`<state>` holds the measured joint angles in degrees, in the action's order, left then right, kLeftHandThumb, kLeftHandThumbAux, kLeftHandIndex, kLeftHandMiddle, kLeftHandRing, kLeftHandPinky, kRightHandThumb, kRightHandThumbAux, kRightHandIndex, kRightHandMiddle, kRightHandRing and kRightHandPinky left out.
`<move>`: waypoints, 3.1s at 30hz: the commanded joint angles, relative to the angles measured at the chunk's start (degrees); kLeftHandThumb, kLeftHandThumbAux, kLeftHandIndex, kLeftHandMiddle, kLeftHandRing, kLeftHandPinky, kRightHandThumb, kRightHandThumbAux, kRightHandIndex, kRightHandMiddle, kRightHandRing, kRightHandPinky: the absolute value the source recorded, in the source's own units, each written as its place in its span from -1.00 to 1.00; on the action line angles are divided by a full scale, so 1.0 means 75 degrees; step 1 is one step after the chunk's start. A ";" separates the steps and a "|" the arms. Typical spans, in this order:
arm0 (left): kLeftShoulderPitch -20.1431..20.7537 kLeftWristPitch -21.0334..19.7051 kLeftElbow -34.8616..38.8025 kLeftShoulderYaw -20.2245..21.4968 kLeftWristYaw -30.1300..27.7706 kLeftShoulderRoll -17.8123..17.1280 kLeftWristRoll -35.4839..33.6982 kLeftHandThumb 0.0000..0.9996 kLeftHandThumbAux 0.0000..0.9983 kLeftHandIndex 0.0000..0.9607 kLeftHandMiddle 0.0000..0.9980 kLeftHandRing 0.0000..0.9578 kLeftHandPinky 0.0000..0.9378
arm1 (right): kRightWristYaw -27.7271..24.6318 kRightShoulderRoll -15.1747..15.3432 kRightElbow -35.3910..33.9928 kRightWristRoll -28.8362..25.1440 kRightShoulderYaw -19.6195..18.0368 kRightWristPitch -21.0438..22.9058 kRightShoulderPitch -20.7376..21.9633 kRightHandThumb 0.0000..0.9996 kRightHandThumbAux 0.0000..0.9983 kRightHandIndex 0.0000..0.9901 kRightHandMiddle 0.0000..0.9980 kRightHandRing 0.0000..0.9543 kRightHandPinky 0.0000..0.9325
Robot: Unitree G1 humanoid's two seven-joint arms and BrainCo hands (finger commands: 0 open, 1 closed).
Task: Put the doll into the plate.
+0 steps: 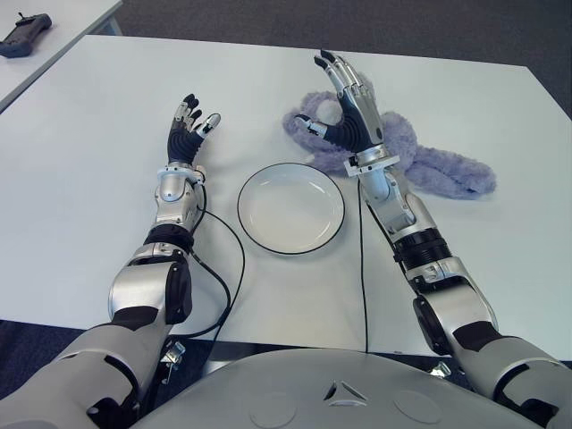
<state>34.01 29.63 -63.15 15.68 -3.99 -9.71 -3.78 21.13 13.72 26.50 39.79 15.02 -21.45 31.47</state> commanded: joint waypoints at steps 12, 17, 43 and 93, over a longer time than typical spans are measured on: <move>-0.1923 -0.0589 -0.1360 0.0385 -0.0366 0.0540 -0.0339 -1.00 0.23 -0.92 -0.85 -0.94 -1.00 | 0.0032 0.0239 0.1024 0.0030 0.0029 0.0508 0.0126 -0.48 -0.33 -1.00 -1.00 -1.00 -1.00; -0.1922 -0.0581 -0.1363 0.0450 -0.0415 0.0532 -0.0362 -1.00 0.24 -0.93 -0.84 -0.93 -1.00 | 0.0143 0.0306 0.1191 0.0038 0.0009 0.0526 0.0137 -0.48 -0.32 -1.00 -1.00 -1.00 -1.00; -0.1879 -0.0706 -0.1439 0.0540 -0.0377 0.0459 -0.0339 -1.00 0.20 -0.92 -0.81 -0.91 -1.00 | 0.0633 0.0612 0.1481 0.0131 0.0125 0.0427 0.0053 -0.43 -0.22 -1.00 -1.00 -1.00 -1.00; -0.1823 -0.0696 -0.1453 0.0652 -0.0517 0.0528 -0.0340 -1.00 0.11 -0.95 -0.83 -0.92 -1.00 | 0.2630 0.0407 0.1275 -0.0141 0.0171 -0.2570 -0.0270 0.11 -0.01 -0.77 -0.55 -0.52 -0.53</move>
<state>34.05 29.01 -63.49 19.45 -7.17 -10.11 -4.60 38.51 17.36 35.10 39.05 15.25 -35.22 31.03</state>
